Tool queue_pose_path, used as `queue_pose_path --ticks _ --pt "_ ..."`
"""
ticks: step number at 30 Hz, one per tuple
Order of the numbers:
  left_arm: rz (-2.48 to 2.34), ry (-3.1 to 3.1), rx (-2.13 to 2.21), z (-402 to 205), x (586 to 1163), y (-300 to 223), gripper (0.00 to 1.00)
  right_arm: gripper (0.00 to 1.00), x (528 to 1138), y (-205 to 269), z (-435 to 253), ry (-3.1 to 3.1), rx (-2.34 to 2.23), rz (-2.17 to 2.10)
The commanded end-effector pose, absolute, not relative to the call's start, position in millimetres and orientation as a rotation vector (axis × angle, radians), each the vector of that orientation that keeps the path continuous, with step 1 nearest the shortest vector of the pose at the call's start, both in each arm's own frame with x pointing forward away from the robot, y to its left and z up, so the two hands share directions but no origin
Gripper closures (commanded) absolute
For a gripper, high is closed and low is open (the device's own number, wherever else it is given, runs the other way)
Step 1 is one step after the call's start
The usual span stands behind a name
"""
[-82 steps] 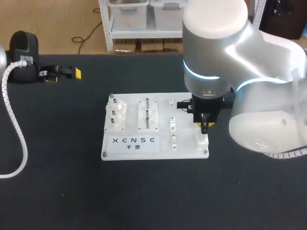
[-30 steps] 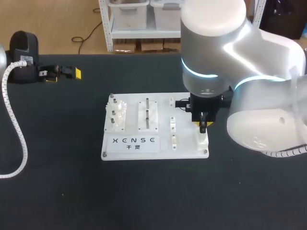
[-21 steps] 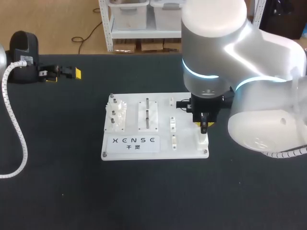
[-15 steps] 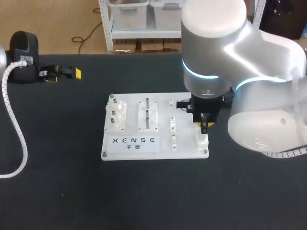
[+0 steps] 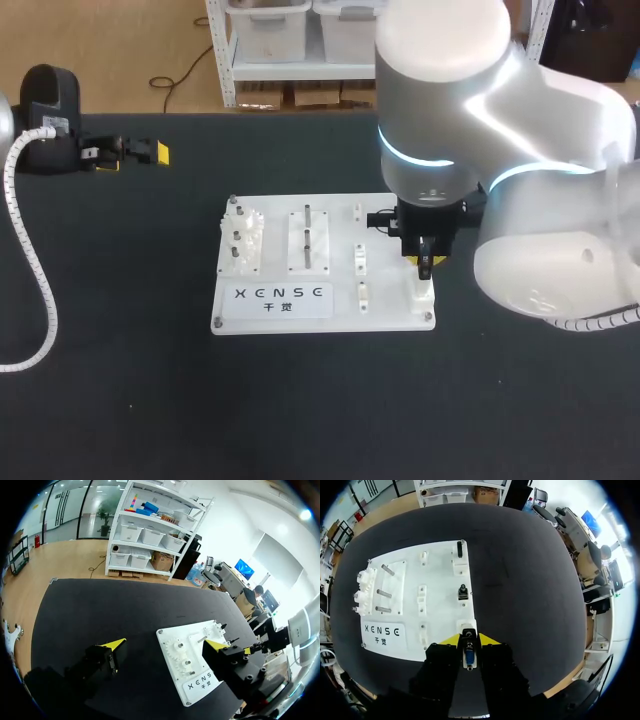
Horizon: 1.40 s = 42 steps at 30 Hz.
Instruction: Insert the USB connector, Ethernet cable, and multi-pin plug into their matching sockets one by one.
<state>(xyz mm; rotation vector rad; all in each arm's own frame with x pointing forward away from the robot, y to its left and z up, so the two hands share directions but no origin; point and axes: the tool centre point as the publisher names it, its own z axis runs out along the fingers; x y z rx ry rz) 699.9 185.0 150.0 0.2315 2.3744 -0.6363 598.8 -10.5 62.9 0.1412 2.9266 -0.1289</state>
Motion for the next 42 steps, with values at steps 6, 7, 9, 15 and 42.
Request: queue_pose_path --ticks 6,7,9,15,42 --pt "-0.636 2.374 0.232 150.0 699.9 185.0 0.0 1.0 597.7 -11.7 59.3 2.924 0.14 -0.129" --pt "-0.636 2.374 0.232 150.0 699.9 185.0 0.0 1.0 597.6 -11.7 58.8 2.924 0.14 -0.129" --pt "-0.636 2.374 0.232 150.0 699.9 185.0 0.0 1.0 597.7 -12.0 57.1 2.925 0.141 -0.13" --pt "-0.636 2.374 0.232 150.0 699.9 185.0 0.0 1.0 596.6 -12.5 53.4 2.935 0.144 -0.134" --pt "-0.636 2.374 0.232 150.0 699.9 185.0 0.0 1.0 606.7 -16.6 33.6 2.993 0.21 -0.147"
